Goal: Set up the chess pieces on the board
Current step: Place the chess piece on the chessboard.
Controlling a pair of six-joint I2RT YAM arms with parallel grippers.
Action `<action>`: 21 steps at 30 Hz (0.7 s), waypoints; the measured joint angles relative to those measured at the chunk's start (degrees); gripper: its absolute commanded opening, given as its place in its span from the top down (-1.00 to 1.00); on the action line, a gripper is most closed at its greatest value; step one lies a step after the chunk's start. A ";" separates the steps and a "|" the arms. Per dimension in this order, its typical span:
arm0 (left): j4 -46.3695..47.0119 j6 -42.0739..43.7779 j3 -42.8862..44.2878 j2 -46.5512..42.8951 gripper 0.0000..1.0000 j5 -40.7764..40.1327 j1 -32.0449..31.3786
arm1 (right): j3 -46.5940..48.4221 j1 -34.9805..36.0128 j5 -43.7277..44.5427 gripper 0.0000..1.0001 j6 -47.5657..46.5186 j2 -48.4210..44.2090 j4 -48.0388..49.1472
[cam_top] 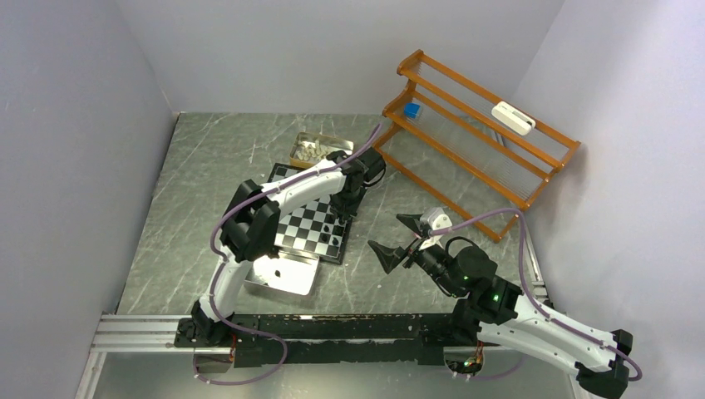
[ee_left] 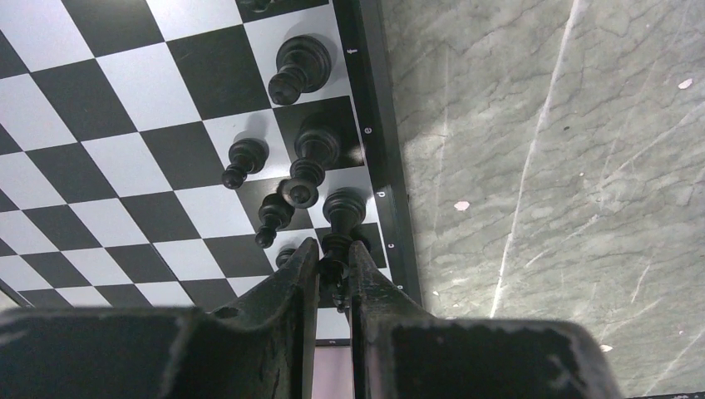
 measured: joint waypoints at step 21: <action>-0.04 0.24 1.01 0.39 0.27 -0.02 0.00 | 0.00 0.00 -0.04 -1.00 0.00 0.00 0.00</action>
